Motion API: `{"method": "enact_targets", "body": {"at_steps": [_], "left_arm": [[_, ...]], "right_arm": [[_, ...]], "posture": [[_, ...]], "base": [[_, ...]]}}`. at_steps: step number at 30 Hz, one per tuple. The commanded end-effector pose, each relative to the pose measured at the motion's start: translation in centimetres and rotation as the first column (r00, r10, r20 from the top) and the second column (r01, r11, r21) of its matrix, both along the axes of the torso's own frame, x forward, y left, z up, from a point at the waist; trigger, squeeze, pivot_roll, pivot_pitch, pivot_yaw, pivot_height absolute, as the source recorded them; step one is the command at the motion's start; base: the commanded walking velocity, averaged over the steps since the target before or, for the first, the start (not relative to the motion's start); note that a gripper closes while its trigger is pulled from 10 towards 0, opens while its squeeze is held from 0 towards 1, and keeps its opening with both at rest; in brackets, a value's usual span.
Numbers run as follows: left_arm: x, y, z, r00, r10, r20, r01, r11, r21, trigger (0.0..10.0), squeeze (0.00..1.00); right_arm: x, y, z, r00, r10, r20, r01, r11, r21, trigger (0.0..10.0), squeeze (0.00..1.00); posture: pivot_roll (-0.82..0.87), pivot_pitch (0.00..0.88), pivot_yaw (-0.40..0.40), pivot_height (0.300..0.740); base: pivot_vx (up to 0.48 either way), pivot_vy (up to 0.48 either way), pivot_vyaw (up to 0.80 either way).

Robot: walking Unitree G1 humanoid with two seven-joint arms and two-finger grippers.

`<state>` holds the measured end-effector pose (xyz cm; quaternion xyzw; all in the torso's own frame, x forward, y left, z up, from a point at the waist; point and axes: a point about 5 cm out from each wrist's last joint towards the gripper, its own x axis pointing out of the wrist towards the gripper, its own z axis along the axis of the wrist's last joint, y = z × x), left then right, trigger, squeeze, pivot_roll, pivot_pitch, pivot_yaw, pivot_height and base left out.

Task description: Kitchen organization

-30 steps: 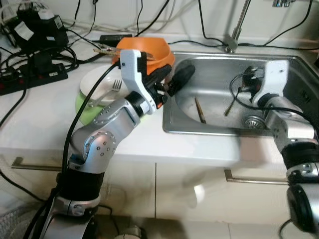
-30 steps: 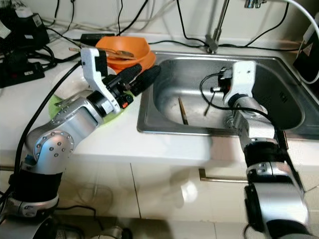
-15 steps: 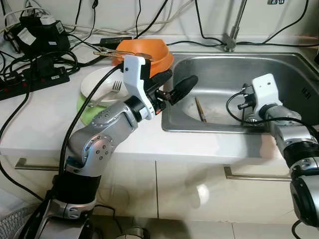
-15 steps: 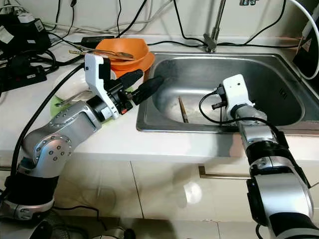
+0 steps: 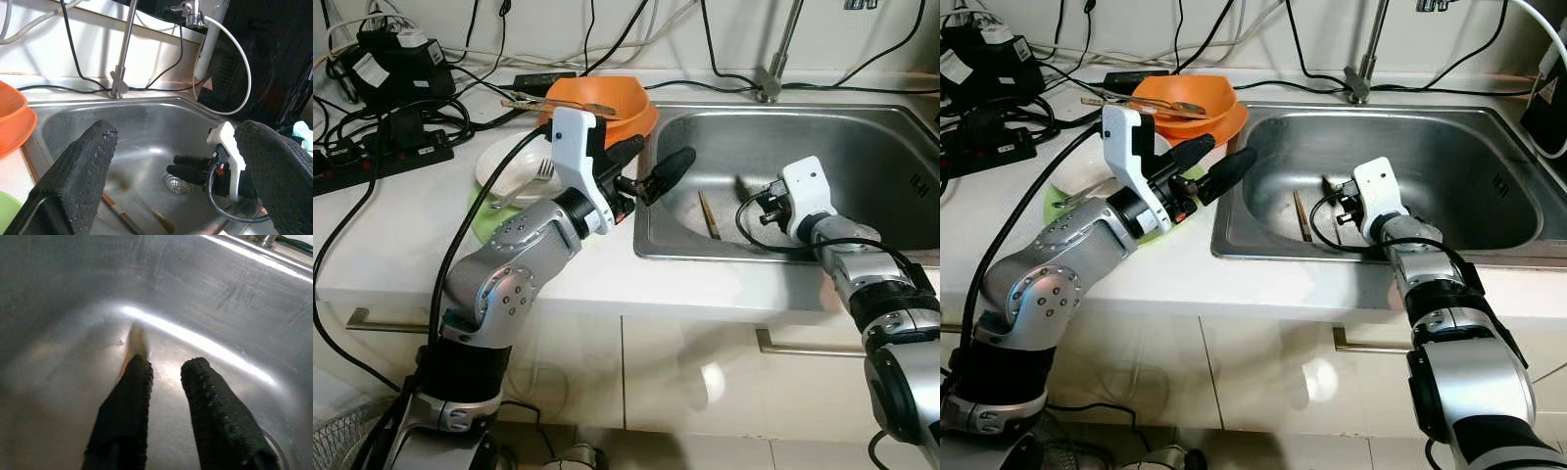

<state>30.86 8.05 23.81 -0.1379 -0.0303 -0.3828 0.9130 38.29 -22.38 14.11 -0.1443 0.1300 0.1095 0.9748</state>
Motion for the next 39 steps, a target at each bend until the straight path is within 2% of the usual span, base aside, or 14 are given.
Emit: {"method": "enact_targets", "body": {"at_steps": [1, 8, 11, 12, 13, 15, 22, 23, 24, 28, 29, 30, 34, 39], "left_arm": [[0.0, 0.3, 0.4, 1.000, 0.008, 0.022, -0.008, 1.000, 0.000, 10.0, 0.00], [-0.1, 0.4, 0.2, 0.999, 0.038, 0.030, -0.038, 0.999, 0.019, 10.0, 0.00], [0.5, 1.7, 0.4, 0.980, 0.187, 0.075, -0.191, 0.981, 0.046, 10.0, 0.08], [0.7, 2.5, 0.6, 0.961, 0.256, 0.109, -0.263, 0.963, 0.054, 10.0, 0.96], [0.8, 2.9, 0.7, 0.954, 0.277, 0.110, -0.284, 0.958, 0.050, 10.0, 1.00], [0.9, 3.2, 0.7, 0.949, 0.297, 0.108, -0.303, 0.952, 0.047, 10.0, 1.00], [1.4, 4.8, 0.3, 0.913, 0.396, 0.097, -0.404, 0.910, 0.095, 10.0, 0.98], [1.4, 4.9, 0.2, 0.908, 0.406, 0.100, -0.415, 0.905, 0.097, 10.0, 0.11], [1.4, 5.3, 0.5, 0.894, 0.433, 0.119, -0.443, 0.893, 0.081, 10.0, 0.00], [0.5, 6.6, 0.8, 0.835, 0.508, 0.211, -0.527, 0.849, 0.041, 10.0, 0.00], [0.3, 6.9, 0.7, 0.826, 0.523, 0.210, -0.539, 0.842, 0.027, 10.0, 0.00], [-0.1, 7.3, 0.6, 0.810, 0.542, 0.222, -0.559, 0.829, 0.017, 10.0, 0.00], [-1.3, 8.3, 0.3, 0.763, 0.567, 0.309, -0.602, 0.798, 0.021, 10.0, 0.00], [-2.1, 8.6, 0.0, 0.750, 0.550, 0.367, -0.598, 0.801, 0.022, 10.0, 0.00]], "right_arm": [[0.1, 0.0, 0.2, 1.000, -0.001, 0.009, 0.001, 1.000, 0.028, 10.0, 1.00], [0.1, 0.2, 0.7, 0.999, -0.018, 0.049, 0.012, 0.993, 0.121, 10.0, 1.00], [0.4, 1.3, 2.2, 0.991, -0.038, 0.130, 0.005, 0.970, 0.244, 10.0, 1.00], [0.3, 2.4, 3.2, 0.984, -0.034, 0.177, -0.026, 0.945, 0.325, 10.0, 1.00], [0.2, 2.9, 3.7, 0.979, -0.035, 0.201, -0.039, 0.935, 0.353, 10.0, 1.00], [0.0, 3.4, 4.1, 0.974, -0.037, 0.224, -0.054, 0.921, 0.386, 10.0, 1.00], [-2.3, 7.2, 7.9, 0.945, -0.065, 0.320, -0.158, 0.766, 0.623, 10.0, 1.00], [-2.7, 7.5, 8.3, 0.946, -0.063, 0.319, -0.168, 0.745, 0.645, 10.0, 1.00], [-3.0, 8.0, 8.7, 0.946, -0.050, 0.320, -0.182, 0.736, 0.652, 10.0, 1.00], [-3.7, 8.7, 9.3, 0.950, -0.017, 0.312, -0.201, 0.732, 0.651, 10.0, 0.98], [-3.8, 8.7, 9.4, 0.951, -0.015, 0.307, -0.199, 0.731, 0.653, 10.0, 0.25], [-4.0, 8.7, 9.4, 0.954, -0.016, 0.301, -0.194, 0.731, 0.654, 10.0, 0.00], [-4.4, 8.6, 9.7, 0.962, -0.013, 0.274, -0.181, 0.720, 0.670, 10.0, 0.00], [-4.5, 8.8, 9.9, 0.964, -0.001, 0.265, -0.186, 0.712, 0.678, 10.0, 0.00]], "posture": [[0.10, 0.041, 0.058, 0.740], [0.09, 0.030, 0.060, 0.740], [0.09, 0.030, 0.057, 0.740], [0.09, 0.029, 0.056, 0.740], [0.09, 0.029, 0.055, 0.740], [0.09, 0.031, 0.054, 0.740], [0.10, 0.031, 0.062, 0.740], [0.10, 0.029, 0.063, 0.740], [0.09, 0.026, 0.064, 0.740], [0.09, 0.026, 0.058, 0.740], [0.09, 0.026, 0.058, 0.740], [0.10, 0.023, 0.053, 0.740], [0.10, 0.024, 0.043, 0.740], [0.11, 0.024, 0.040, 0.740]], "base": [[0.000, 0.000, 0.00], [0.000, 0.000, 0.00], [0.000, 0.000, 0.00], [0.000, 0.000, 0.00], [0.000, 0.000, 0.00], [0.000, 0.000, 0.00], [0.000, 0.000, 0.00], [0.000, 0.000, 0.00], [0.000, 0.000, 0.00], [0.000, 0.000, 0.00], [0.000, 0.000, 0.00], [0.000, 0.000, 0.00], [0.000, 0.000, 0.00], [0.000, 0.000, 0.00]]}}
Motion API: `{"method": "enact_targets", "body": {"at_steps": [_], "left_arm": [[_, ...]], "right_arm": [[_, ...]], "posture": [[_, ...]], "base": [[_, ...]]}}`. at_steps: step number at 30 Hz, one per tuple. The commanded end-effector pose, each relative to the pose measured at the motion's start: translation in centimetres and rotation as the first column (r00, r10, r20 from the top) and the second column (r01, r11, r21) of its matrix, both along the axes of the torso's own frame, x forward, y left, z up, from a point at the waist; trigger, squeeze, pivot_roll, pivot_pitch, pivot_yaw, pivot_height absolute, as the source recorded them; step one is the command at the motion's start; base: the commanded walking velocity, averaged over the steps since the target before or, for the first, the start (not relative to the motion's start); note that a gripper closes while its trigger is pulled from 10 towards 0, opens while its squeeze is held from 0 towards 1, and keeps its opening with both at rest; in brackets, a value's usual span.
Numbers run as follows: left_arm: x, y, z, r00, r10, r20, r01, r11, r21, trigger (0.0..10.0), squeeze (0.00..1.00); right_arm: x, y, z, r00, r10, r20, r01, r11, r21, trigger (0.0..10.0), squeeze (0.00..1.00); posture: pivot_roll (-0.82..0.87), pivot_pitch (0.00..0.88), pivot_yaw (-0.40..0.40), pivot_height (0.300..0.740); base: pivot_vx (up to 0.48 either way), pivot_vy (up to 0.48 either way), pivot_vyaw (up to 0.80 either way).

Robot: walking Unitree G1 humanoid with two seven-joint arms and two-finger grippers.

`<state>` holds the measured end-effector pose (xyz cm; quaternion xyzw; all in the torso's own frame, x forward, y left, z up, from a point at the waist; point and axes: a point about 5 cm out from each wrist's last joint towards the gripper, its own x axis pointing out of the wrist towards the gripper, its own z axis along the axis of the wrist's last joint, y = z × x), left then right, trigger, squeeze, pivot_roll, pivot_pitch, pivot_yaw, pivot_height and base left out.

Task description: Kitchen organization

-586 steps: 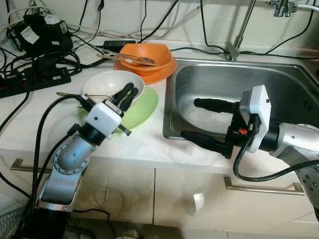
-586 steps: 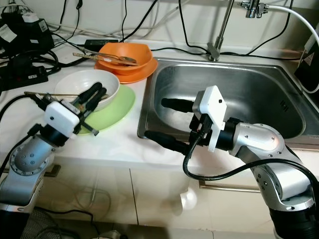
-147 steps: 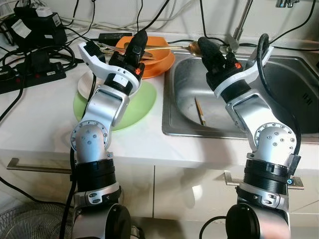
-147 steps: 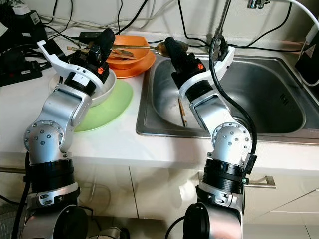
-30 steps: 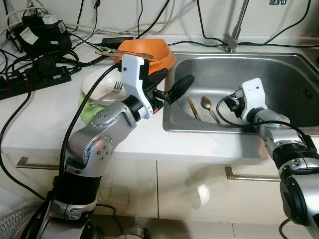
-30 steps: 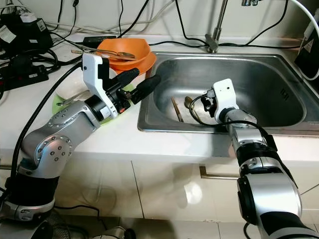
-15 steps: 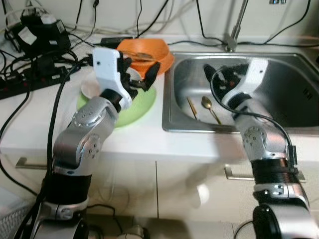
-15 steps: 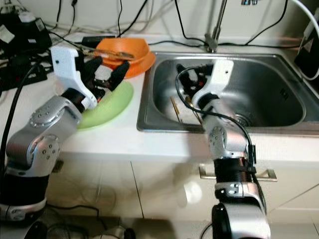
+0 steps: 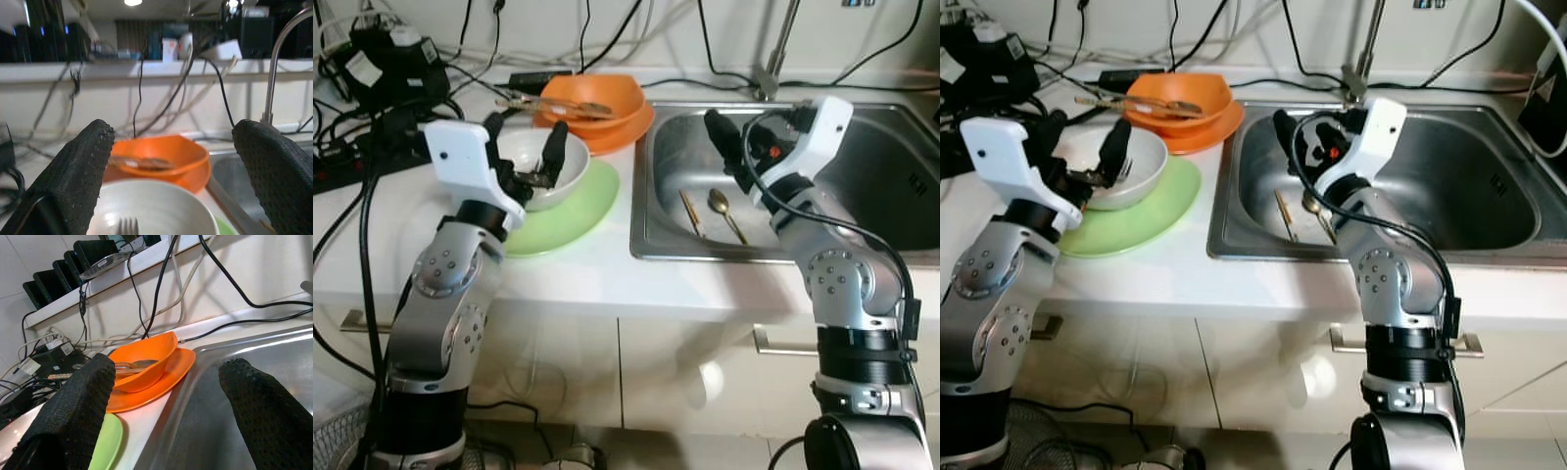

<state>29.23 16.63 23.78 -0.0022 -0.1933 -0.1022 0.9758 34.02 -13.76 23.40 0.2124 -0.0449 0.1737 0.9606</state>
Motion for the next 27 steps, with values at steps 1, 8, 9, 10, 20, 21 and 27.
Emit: {"method": "enact_targets", "body": {"at_steps": [1, 8, 9, 10, 20, 21, 27], "left_arm": [[-0.7, -0.2, 0.1, 0.999, 0.008, 0.042, -0.010, 0.998, 0.060, 10.0, 0.00], [-1.6, -0.4, 0.1, 0.994, 0.037, 0.107, -0.057, 0.981, 0.186, 10.0, 0.00], [-1.7, -0.3, -0.1, 0.993, 0.046, 0.111, -0.068, 0.977, 0.201, 10.0, 0.00], [-1.7, -0.3, -0.1, 0.993, 0.046, 0.111, -0.068, 0.977, 0.201, 10.0, 0.00], [-2.0, 0.4, -2.8, 0.987, 0.126, 0.102, -0.151, 0.945, 0.291, 10.0, 0.00], [-2.0, 0.4, -3.5, 0.987, 0.133, 0.094, -0.156, 0.941, 0.301, 10.0, 0.00], [-1.8, 1.0, -5.2, 0.983, 0.169, 0.075, -0.185, 0.926, 0.329, 10.0, 0.00]], "right_arm": [[-0.3, 0.2, 0.7, 1.000, 0.015, 0.009, -0.015, 1.000, 0.009, 10.0, 0.00], [-0.4, 0.1, 0.6, 1.000, 0.018, -0.009, -0.018, 0.999, 0.027, 10.0, 0.00], [-0.4, 0.1, 0.6, 1.000, 0.019, -0.014, -0.019, 0.999, 0.030, 10.0, 0.00], [-0.4, 0.1, 0.6, 1.000, 0.019, -0.014, -0.019, 0.999, 0.030, 10.0, 0.00], [-0.5, 0.4, 0.8, 0.999, 0.049, -0.023, -0.048, 0.998, 0.032, 10.0, 0.00], [-0.6, 0.5, 1.0, 0.998, 0.054, -0.023, -0.053, 0.998, 0.032, 10.0, 0.00], [-0.7, 0.1, 1.0, 0.999, 0.044, -0.028, -0.044, 0.999, 0.028, 10.0, 0.00]], "posture": [[0.11, 0.026, 0.040, 0.740], [0.11, 0.022, 0.034, 0.740], [0.11, 0.022, 0.034, 0.740], [0.11, 0.022, 0.034, 0.740], [0.10, 0.030, 0.018, 0.740], [0.09, 0.031, 0.017, 0.740], [0.08, 0.032, 0.013, 0.740]], "base": [[0.000, 0.000, 0.00], [0.000, 0.000, 0.00], [0.000, 0.000, 0.00], [0.000, 0.000, 0.00], [0.000, 0.000, 0.00], [0.000, 0.000, 0.00], [0.000, 0.000, 0.00]]}}
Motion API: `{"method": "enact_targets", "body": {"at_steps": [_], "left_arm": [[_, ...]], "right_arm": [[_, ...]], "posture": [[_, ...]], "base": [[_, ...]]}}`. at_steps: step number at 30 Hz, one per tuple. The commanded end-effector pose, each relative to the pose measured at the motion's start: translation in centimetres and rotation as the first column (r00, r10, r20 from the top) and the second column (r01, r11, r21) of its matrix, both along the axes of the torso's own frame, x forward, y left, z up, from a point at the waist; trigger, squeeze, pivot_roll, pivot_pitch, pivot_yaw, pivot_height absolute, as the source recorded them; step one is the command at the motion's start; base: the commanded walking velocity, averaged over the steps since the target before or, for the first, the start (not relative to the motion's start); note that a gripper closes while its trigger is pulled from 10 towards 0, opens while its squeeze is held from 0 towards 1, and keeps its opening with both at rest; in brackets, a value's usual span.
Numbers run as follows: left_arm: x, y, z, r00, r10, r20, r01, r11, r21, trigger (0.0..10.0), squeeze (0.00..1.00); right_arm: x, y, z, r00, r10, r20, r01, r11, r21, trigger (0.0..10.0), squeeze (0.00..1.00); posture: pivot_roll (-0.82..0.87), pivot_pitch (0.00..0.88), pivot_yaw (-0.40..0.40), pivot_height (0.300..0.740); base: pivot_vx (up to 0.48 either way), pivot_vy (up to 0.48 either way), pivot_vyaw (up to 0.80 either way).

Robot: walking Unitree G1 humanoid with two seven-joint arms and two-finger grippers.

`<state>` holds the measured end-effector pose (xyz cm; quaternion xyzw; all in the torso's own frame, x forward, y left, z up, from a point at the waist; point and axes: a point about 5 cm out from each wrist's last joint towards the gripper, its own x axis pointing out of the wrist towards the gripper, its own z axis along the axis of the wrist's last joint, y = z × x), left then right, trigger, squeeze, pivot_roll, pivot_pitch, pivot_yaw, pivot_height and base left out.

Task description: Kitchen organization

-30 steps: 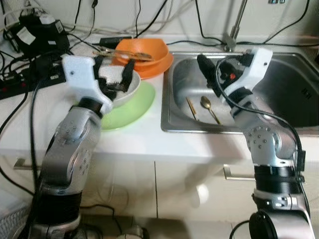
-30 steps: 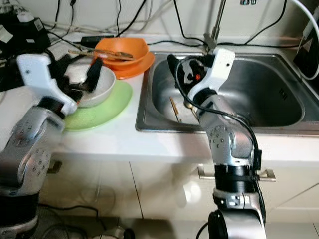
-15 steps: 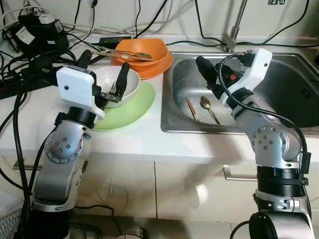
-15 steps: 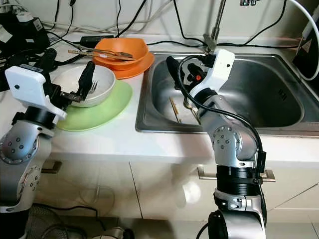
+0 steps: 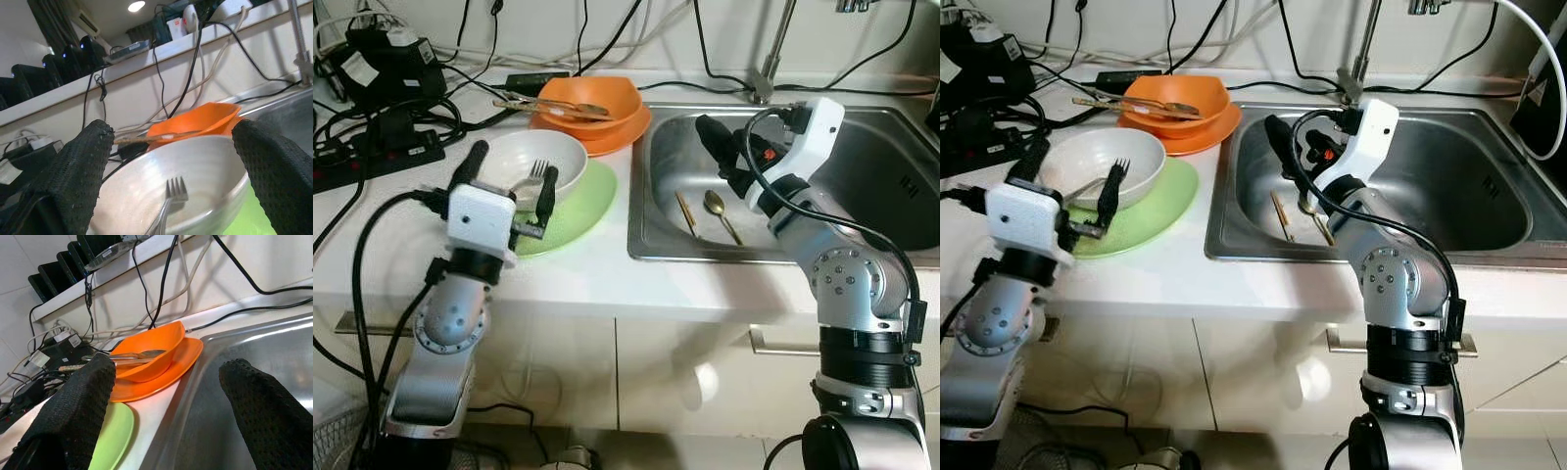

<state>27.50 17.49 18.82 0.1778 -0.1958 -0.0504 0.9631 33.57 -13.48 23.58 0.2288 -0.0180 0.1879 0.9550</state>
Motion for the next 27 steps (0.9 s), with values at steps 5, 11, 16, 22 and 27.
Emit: {"method": "enact_targets", "body": {"at_steps": [5, 11, 16, 22, 27], "left_arm": [[0.7, 0.7, -1.2, 0.998, 0.061, -0.009, -0.061, 0.998, 0.008, 10.0, 0.00], [1.1, 0.6, -1.7, 0.997, 0.072, 0.009, -0.072, 0.997, 0.008, 10.0, 0.00], [1.7, 0.4, -1.8, 0.996, 0.084, 0.024, -0.084, 0.996, 0.004, 8.9, 0.00], [2.7, 0.6, -1.7, 0.995, 0.089, 0.049, -0.090, 0.996, -0.001, 0.0, 0.00], [3.1, 0.8, -1.7, 0.993, 0.102, 0.059, -0.102, 0.995, -0.007, 0.0, 0.00]], "right_arm": [[-0.2, -0.3, 0.9, 1.000, 0.000, 0.020, 0.000, 1.000, 0.000, 10.0, 0.00], [-0.2, -0.6, 1.0, 1.000, -0.010, 0.017, 0.010, 1.000, -0.014, 10.0, 0.00], [-0.1, -0.8, 1.4, 0.999, -0.019, 0.027, 0.019, 1.000, -0.013, 10.0, 0.00], [0.0, -1.1, 1.6, 0.999, -0.034, 0.035, 0.035, 0.999, -0.011, 10.0, 0.00], [0.0, -1.3, 1.7, 0.998, -0.040, 0.038, 0.041, 0.999, -0.011, 10.0, 0.00]], "posture": [[0.07, 0.031, 0.009, 0.740], [0.06, 0.030, 0.001, 0.740], [0.04, 0.026, 0.003, 0.740], [0.04, 0.017, 0.001, 0.740], [0.04, 0.014, -0.001, 0.740]], "base": [[0.000, 0.000, 0.00], [0.000, 0.000, 0.00], [0.000, 0.000, 0.00], [0.000, 0.000, 0.00], [0.000, 0.000, 0.00]]}}
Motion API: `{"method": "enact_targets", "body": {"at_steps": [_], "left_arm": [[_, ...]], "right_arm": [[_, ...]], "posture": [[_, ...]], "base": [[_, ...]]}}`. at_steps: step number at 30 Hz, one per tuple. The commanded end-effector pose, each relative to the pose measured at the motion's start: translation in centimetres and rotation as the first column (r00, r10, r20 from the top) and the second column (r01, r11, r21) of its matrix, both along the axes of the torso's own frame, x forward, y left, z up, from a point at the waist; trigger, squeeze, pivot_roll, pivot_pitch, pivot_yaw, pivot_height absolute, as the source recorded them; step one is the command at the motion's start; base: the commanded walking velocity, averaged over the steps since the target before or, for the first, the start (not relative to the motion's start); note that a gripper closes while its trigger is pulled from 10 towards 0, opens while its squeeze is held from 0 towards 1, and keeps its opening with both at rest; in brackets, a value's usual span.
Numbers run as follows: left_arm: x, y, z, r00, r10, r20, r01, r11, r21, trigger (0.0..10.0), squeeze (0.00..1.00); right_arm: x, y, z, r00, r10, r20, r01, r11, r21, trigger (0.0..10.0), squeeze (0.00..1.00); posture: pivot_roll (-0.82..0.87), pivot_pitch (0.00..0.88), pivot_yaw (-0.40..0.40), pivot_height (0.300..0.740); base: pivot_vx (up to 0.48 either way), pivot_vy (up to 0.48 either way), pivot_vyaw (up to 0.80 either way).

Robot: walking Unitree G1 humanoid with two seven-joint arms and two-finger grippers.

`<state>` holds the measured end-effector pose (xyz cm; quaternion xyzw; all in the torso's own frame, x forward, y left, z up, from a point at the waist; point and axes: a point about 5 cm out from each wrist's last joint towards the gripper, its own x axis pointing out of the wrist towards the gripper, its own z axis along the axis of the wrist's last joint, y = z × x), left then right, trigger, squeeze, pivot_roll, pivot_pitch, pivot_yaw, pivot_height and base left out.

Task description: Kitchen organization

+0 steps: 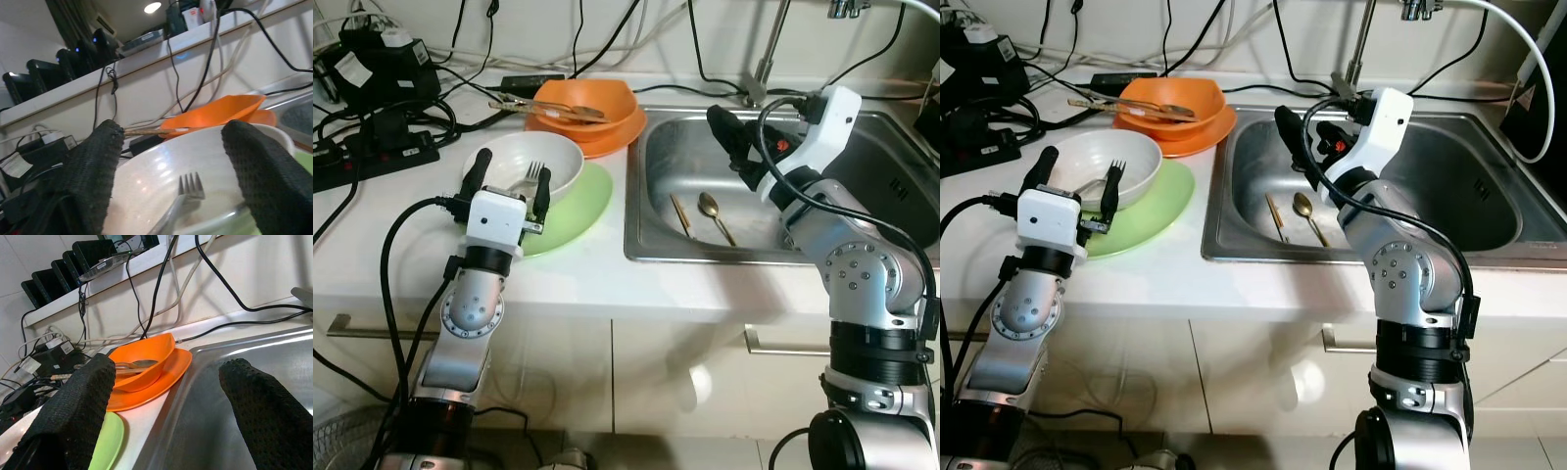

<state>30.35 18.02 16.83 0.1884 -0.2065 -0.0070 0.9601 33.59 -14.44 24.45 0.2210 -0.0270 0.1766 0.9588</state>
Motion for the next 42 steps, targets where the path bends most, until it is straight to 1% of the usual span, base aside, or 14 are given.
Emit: {"method": "enact_targets", "body": {"at_steps": [1, 2, 4, 10, 11, 12, 13, 14, 15, 16, 17, 18, 32, 42], "left_arm": [[0.3, 0.3, 0.3, 1.000, 0.021, 0.022, -0.020, 1.000, -0.007, 0.0, 0.00], [0.4, 0.4, 0.3, 0.999, 0.022, 0.024, -0.022, 1.000, -0.007, 0.0, 0.00], [0.5, 0.6, 0.1, 0.999, 0.032, 0.019, -0.032, 1.000, -0.001, 10.0, 0.00], [0.7, 0.8, -0.2, 0.999, 0.032, 0.016, -0.032, 0.999, 0.006, 10.0, 0.00], [0.8, 0.9, -0.2, 0.999, 0.029, 0.017, -0.029, 1.000, 0.009, 9.7, 0.00], [0.8, 0.9, -0.2, 0.999, 0.029, 0.017, -0.029, 1.000, 0.009, 9.7, 0.00], [0.8, 0.9, -0.2, 0.999, 0.028, 0.018, -0.028, 1.000, 0.010, 7.3, 0.00], [0.8, 0.9, -0.2, 0.999, 0.028, 0.018, -0.028, 1.000, 0.010, 7.3, 0.00], [0.8, 1.0, -0.2, 0.999, 0.027, 0.019, -0.027, 1.000, 0.011, 4.1, 0.00], [0.9, 1.0, -0.2, 0.999, 0.025, 0.021, -0.025, 1.000, 0.012, 1.6, 0.00], [0.9, 1.0, -0.2, 0.999, 0.025, 0.021, -0.025, 1.000, 0.012, 1.6, 0.00], [1.0, 1.1, -0.1, 0.999, 0.021, 0.024, -0.022, 1.000, 0.011, 0.0, 0.00], [1.4, 1.5, 0.3, 0.999, 0.017, 0.045, -0.017, 1.000, 0.003, 0.0, 0.00], [1.6, 1.5, 1.0, 0.997, 0.005, 0.072, -0.005, 1.000, -0.002, 0.0, 0.00]], "right_arm": [[0.0, -0.4, 0.8, 1.000, -0.014, 0.023, 0.014, 1.000, 0.001, 10.0, 0.00], [0.0, -0.4, 0.8, 1.000, -0.015, 0.023, 0.015, 1.000, 0.001, 10.0, 0.00], [0.0, -0.4, 0.9, 1.000, -0.015, 0.024, 0.015, 1.000, -0.002, 10.0, 0.00], [-0.1, -0.5, 0.9, 0.999, -0.015, 0.028, 0.015, 1.000, -0.006, 10.0, 0.00], [-0.1, -0.6, 1.0, 0.999, -0.018, 0.031, 0.018, 1.000, -0.007, 10.0, 0.00], [-0.1, -0.6, 1.0, 0.999, -0.018, 0.031, 0.018, 1.000, -0.007, 10.0, 0.00], [-0.1, -0.6, 1.1, 0.999, -0.019, 0.032, 0.019, 1.000, -0.007, 10.0, 0.00], [-0.1, -0.6, 1.1, 0.999, -0.019, 0.032, 0.019, 1.000, -0.007, 10.0, 0.00], [-0.1, -0.6, 1.1, 0.999, -0.020, 0.033, 0.020, 1.000, -0.007, 10.0, 0.00], [-0.1, -0.6, 1.1, 0.999, -0.020, 0.034, 0.021, 1.000, -0.006, 10.0, 0.00], [-0.1, -0.6, 1.1, 0.999, -0.020, 0.034, 0.021, 1.000, -0.006, 10.0, 0.00], [-0.1, -0.6, 1.1, 0.999, -0.023, 0.035, 0.023, 1.000, -0.004, 10.0, 0.00], [0.1, -0.7, 1.3, 0.999, -0.029, 0.040, 0.029, 1.000, 0.003, 10.0, 0.00], [0.1, -0.6, 1.3, 0.999, -0.029, 0.038, 0.028, 1.000, 0.011, 10.0, 0.00]], "posture": [[0.04, 0.014, -0.001, 0.740], [0.04, 0.011, -0.001, 0.740], [0.03, 0.008, 0.000, 0.740], [0.03, 0.002, 0.003, 0.740], [0.03, 0.002, 0.003, 0.740], [0.03, 0.002, 0.003, 0.740], [0.03, 0.002, 0.003, 0.740], [0.03, 0.002, 0.003, 0.740], [0.03, 0.002, 0.003, 0.740], [0.03, 0.002, 0.003, 0.740], [0.03, 0.002, 0.003, 0.740], [0.03, 0.000, 0.008, 0.740], [0.03, 0.000, 0.005, 0.740], [0.03, 0.000, 0.010, 0.740]], "base": [[0.000, 0.000, 0.00], [0.000, 0.000, 0.00], [0.000, 0.000, 0.00], [0.000, 0.000, 0.00], [0.000, 0.000, 0.00], [0.000, 0.000, 0.00], [0.000, 0.000, 0.00], [0.000, 0.000, 0.00], [0.000, 0.000, 0.00], [0.000, 0.000, 0.00], [0.000, 0.000, 0.00], [0.000, 0.000, 0.00], [0.000, 0.000, 0.00], [0.000, 0.000, 0.00]]}}
